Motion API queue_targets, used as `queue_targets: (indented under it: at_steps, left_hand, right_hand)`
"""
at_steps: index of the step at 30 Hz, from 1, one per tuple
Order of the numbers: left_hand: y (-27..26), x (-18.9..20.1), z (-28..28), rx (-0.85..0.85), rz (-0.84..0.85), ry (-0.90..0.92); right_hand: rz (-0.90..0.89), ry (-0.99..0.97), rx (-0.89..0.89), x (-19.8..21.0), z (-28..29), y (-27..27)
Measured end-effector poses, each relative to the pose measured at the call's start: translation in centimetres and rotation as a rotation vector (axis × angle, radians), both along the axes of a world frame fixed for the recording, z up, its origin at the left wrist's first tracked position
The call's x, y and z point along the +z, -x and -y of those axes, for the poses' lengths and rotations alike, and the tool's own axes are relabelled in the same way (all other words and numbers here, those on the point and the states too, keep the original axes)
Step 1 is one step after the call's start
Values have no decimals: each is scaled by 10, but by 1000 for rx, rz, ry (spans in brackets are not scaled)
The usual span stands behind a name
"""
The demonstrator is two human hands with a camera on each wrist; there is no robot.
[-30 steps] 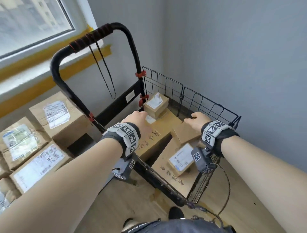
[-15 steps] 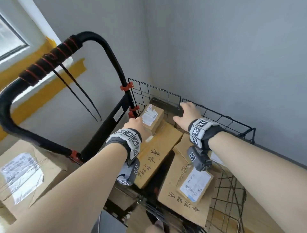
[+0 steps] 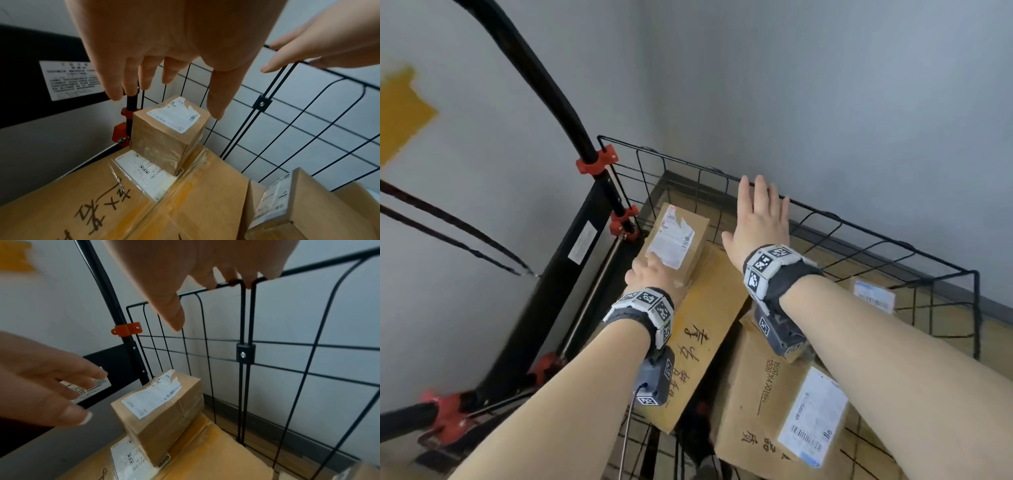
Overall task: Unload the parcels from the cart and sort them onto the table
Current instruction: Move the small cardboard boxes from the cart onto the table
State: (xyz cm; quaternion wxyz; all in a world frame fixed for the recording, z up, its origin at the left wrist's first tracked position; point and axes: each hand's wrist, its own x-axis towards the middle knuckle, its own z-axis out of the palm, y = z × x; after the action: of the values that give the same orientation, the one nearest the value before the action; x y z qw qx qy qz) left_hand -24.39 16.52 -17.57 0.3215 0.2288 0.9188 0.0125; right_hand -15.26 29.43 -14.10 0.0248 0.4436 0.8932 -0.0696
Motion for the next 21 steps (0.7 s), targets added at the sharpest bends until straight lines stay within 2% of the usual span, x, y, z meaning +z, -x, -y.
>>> queue_targets:
  at_steps: [6, 13, 21]
  left_hand:
    - [3, -35, -12, 155, -21, -109]
    - [15, -64, -23, 158, 7, -83]
    - [18, -82, -29, 191, -20, -185]
  right_hand:
    - [-52, -93, -23, -20, 4, 3]
    - [-53, -164, -54, -34, 5, 7]
    - [-29, -190, -28, -39, 0, 5]
